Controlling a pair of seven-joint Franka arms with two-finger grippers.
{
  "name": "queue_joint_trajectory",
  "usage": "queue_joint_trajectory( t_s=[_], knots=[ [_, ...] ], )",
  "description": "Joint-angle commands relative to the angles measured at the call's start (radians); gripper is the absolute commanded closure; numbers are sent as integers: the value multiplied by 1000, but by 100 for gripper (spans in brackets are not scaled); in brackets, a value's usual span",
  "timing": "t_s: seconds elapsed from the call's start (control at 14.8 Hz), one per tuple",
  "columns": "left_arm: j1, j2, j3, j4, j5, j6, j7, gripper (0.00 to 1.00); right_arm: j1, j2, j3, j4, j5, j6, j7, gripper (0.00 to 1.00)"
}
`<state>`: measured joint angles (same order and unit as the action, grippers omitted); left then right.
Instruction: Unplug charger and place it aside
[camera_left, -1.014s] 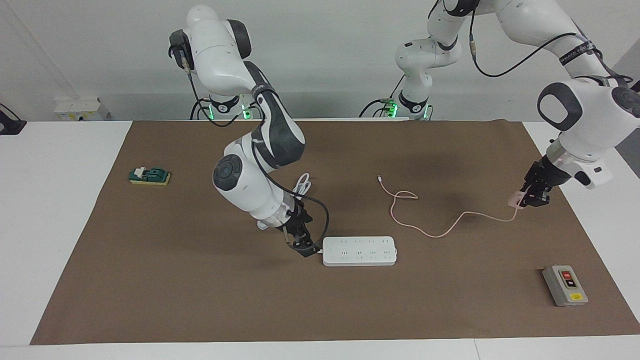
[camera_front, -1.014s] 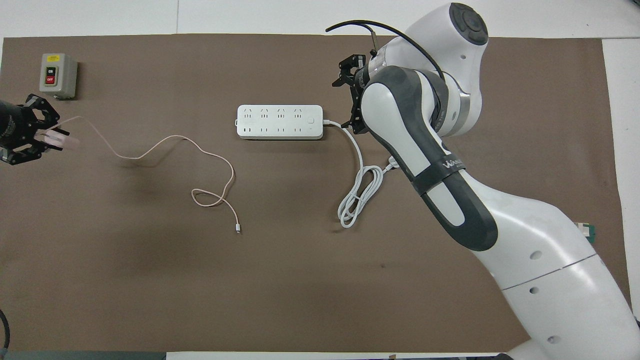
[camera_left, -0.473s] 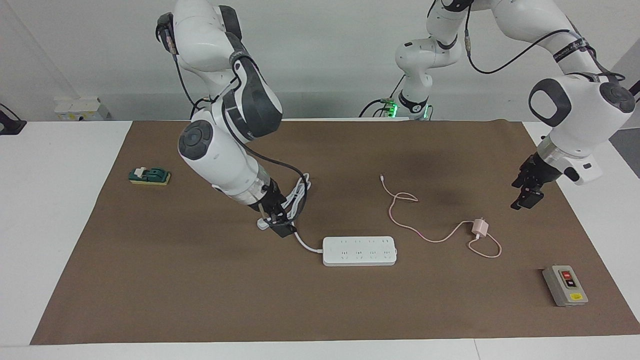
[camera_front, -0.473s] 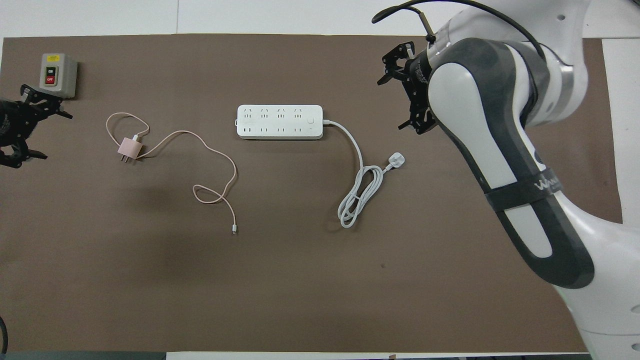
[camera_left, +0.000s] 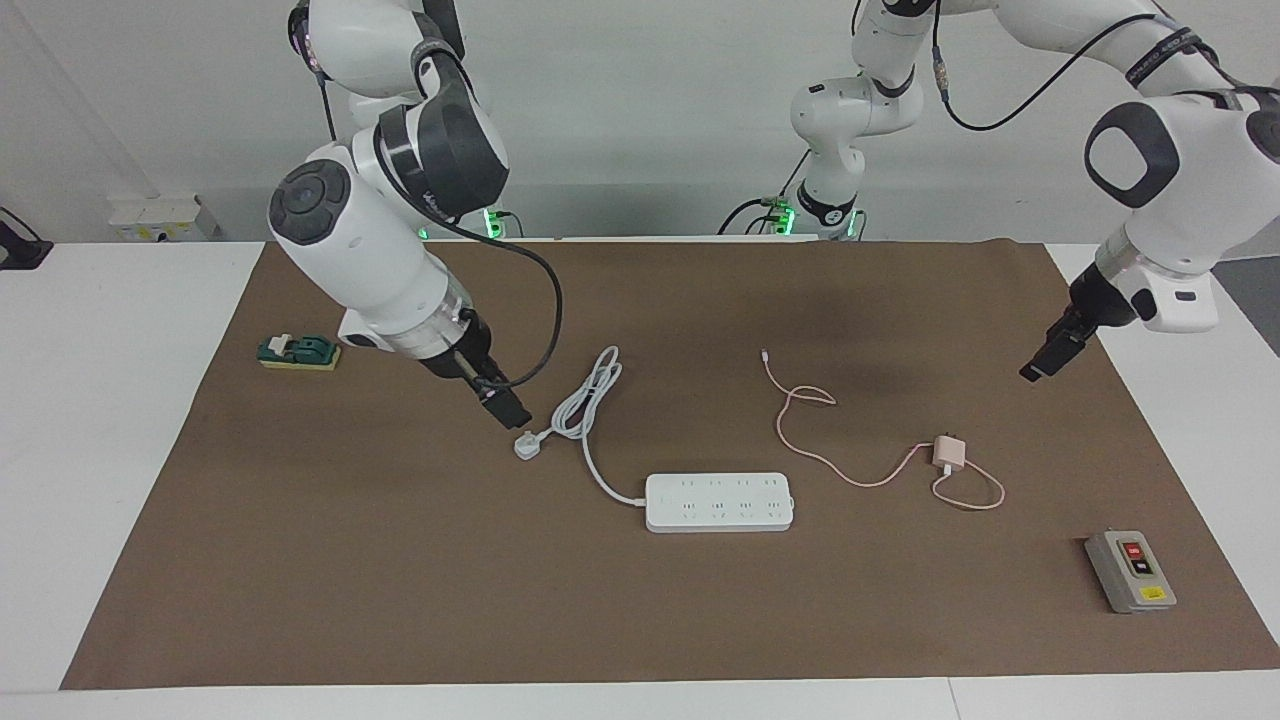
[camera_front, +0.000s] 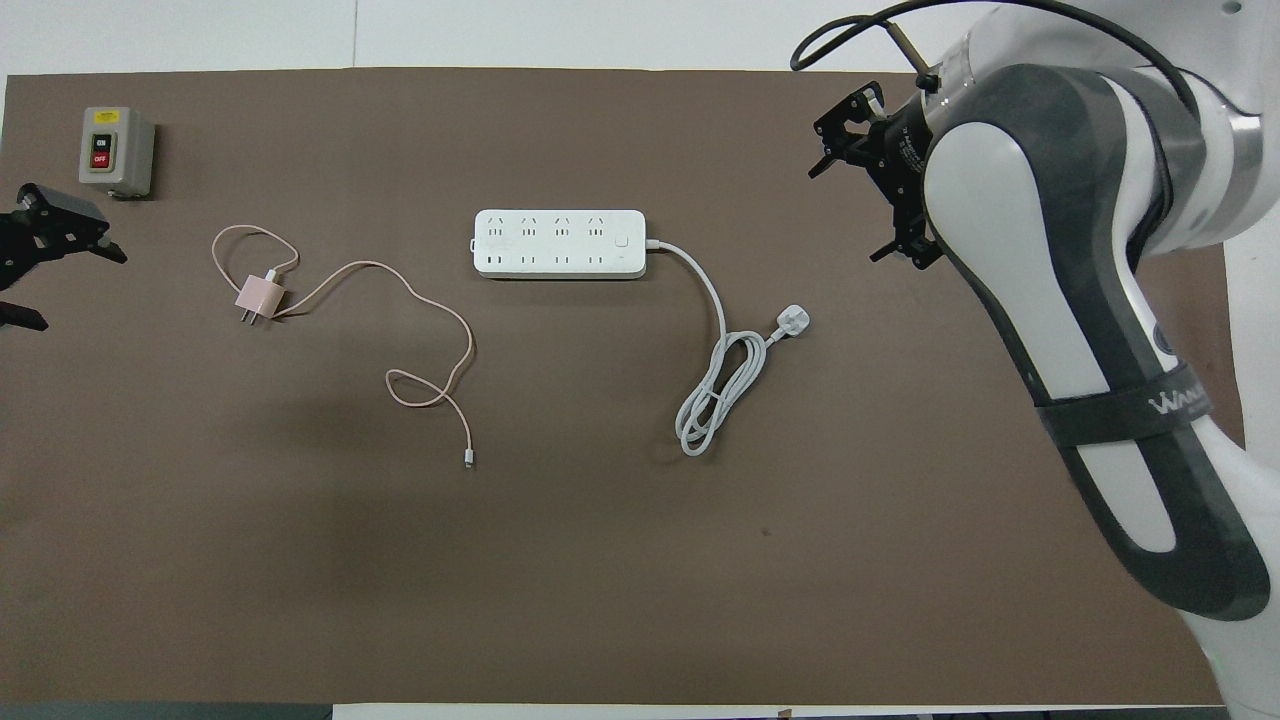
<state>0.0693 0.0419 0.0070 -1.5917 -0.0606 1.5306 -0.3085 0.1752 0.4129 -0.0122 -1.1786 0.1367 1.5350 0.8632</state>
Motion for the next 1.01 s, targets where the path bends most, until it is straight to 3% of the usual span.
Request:
queue_joint_trajectory(
  t_s=[0.0,0.2,0.61,0.95],
  knots=[
    [-75,-39,13,-10,54,-88,46,0,-37,-48,8,-18,-66,-33,-194,0],
    [-91,-27,16,-5,64,-86,274,0,-82,-85,8,-18,-112,-59,-431,0],
    [-83,-23,2,59,54,-106,304,0,-149,-183,8,-58,-213,-62,-876,0],
    [-71,-77,-27,-5,59,-81,316,0,-183,-302,9,-180,-218,-64,-978,0]
  ],
)
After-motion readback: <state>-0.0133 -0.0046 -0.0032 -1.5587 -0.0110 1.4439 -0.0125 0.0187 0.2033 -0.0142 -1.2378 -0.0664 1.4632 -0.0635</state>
